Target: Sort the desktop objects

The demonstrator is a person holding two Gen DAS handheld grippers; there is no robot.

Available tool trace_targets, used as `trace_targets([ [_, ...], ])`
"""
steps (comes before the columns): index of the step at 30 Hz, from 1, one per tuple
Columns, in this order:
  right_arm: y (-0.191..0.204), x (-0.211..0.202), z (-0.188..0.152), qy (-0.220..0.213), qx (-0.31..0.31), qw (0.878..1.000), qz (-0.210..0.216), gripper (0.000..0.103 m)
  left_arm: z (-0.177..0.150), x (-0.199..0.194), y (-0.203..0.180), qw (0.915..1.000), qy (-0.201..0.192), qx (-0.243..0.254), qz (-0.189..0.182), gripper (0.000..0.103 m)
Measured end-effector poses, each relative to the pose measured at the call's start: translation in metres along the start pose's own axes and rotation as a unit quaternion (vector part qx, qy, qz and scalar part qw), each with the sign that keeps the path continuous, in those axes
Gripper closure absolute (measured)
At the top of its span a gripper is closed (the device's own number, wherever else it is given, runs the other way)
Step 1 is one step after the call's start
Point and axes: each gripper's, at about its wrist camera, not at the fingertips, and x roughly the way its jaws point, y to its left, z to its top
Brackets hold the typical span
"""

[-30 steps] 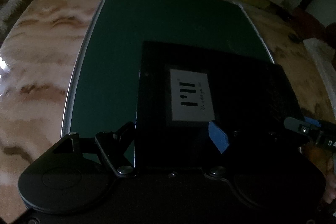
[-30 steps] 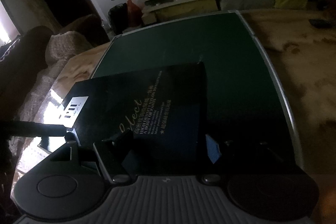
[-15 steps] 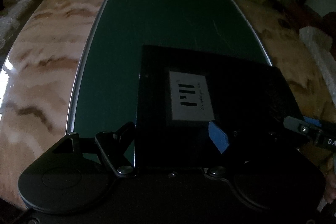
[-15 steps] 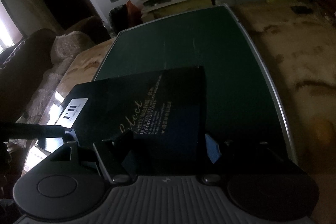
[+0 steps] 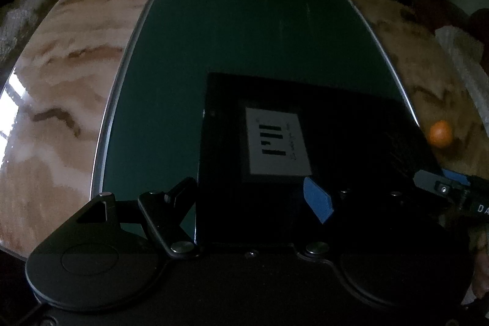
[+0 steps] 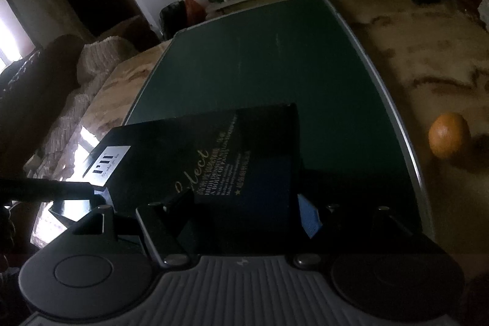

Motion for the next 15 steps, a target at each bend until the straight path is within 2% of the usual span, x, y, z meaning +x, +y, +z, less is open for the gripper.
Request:
trace_targets([
  [8,0.005,-0.001,-0.02,0.002,-0.008,1.0,-0.013,0.027,-0.018,0.005,0.001,1.0,0.006,0.004,0.002,0.026],
  [15,0.008,0.008,-0.025,0.007,-0.011,1.0,-0.023,0.027,-0.022,0.016,0.005,0.9999,0.013,0.0,0.002,0.026],
])
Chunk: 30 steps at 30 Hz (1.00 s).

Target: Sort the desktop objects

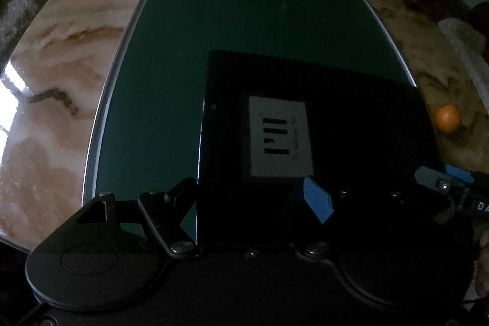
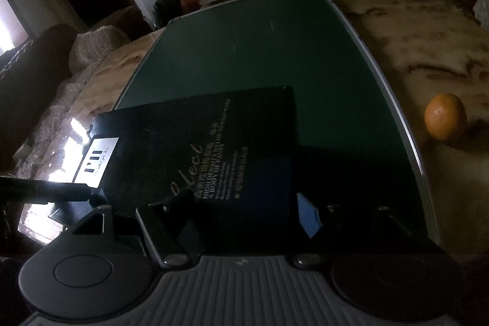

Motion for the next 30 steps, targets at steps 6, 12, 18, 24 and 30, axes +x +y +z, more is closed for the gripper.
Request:
trace_targets([
  [6,-0.003,0.007,0.0,0.003,0.0,1.0,0.001,0.027,0.001,0.007,0.002,1.0,0.002,-0.004,-0.001,0.026],
  [12,-0.005,0.021,0.007,0.009,-0.011,1.0,0.004,0.027,0.0,0.011,0.001,0.9999,0.002,-0.009,0.007,0.026],
  [18,-0.007,0.036,0.011,0.007,-0.019,1.0,0.007,0.027,0.002,0.021,-0.001,0.9997,0.001,-0.013,0.02,0.025],
  [24,0.001,0.046,0.009,0.005,-0.027,1.0,-0.012,0.025,0.004,0.035,-0.001,0.9989,0.009,-0.034,0.032,0.021],
  [30,0.028,0.021,0.007,-0.052,-0.057,0.996,-0.032,0.026,0.001,0.015,-0.014,0.9958,-0.051,-0.025,0.072,0.019],
])
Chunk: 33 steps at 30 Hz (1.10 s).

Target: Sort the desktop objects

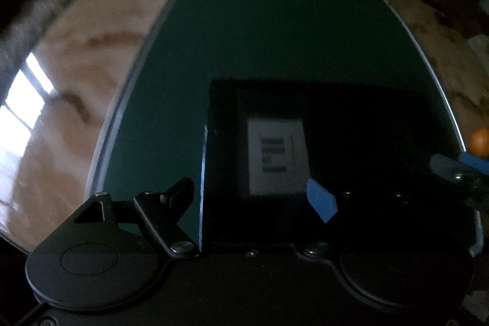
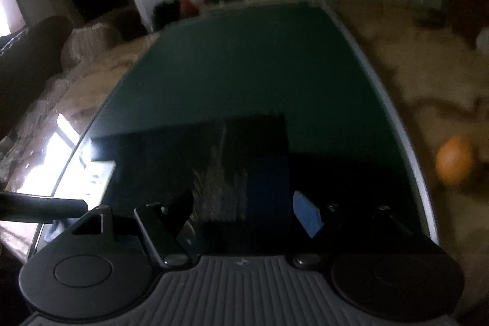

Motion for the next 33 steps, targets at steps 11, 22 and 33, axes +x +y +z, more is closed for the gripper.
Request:
trace_targets([
  [11,0.04,0.011,-0.015,0.023,-0.048,0.999,-0.005,0.032,-0.01,0.002,-0.04,0.9981,-0.016,0.04,0.045,0.016],
  [22,0.038,0.017,-0.017,0.033,-0.061,0.997,-0.016,0.023,-0.017,0.013,-0.036,0.9993,0.014,0.017,0.03,0.013],
  [33,0.031,-0.05,-0.034,0.012,0.022,0.999,-0.031,0.0,-0.051,-0.051,-0.009,0.9958,0.015,-0.027,0.086,0.003],
])
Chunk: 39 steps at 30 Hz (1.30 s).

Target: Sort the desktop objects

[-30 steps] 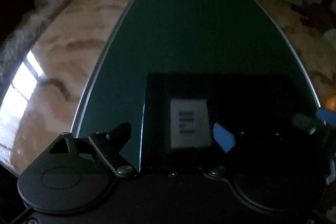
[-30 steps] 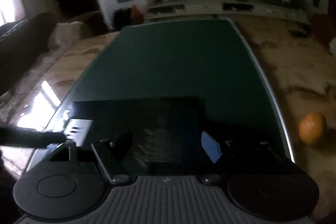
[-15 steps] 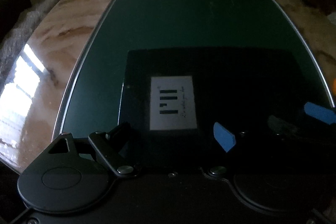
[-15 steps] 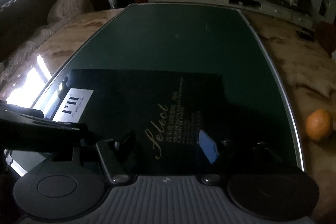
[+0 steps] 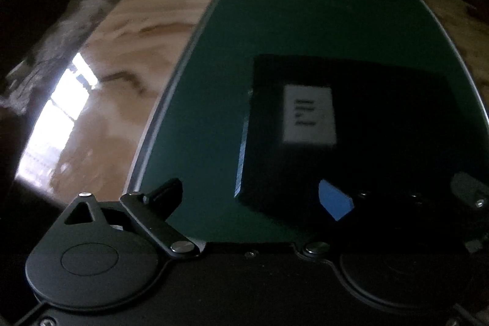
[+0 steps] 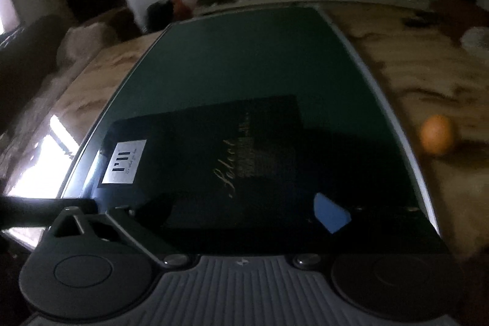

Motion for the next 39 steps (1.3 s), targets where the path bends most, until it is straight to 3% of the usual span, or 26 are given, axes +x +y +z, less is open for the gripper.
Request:
trace_targets([
  [5,0.007,-0.034,-0.017,0.005,-0.007,1.0,-0.018,0.0,-0.024,-0.036,0.012,0.9996,-0.008,-0.008,-0.026,0.002],
  [13,0.021,-0.077,-0.045,0.036,-0.01,0.998,-0.05,0.0,-0.067,-0.076,0.008,0.9987,-0.015,0.02,-0.046,0.0],
  [21,0.034,-0.123,-0.068,0.016,-0.035,0.997,-0.065,0.0,-0.098,-0.1,0.014,0.9977,-0.024,0.017,-0.06,0.0],
  [27,0.038,-0.136,-0.077,0.004,-0.037,0.997,-0.069,0.0,-0.113,-0.115,0.015,0.9976,-0.046,0.023,-0.046,0.0],
  [39,0.033,-0.143,-0.091,-0.001,-0.028,0.998,-0.055,0.0,-0.13,-0.113,0.015,0.9976,-0.041,0.027,-0.049,0.0],
])
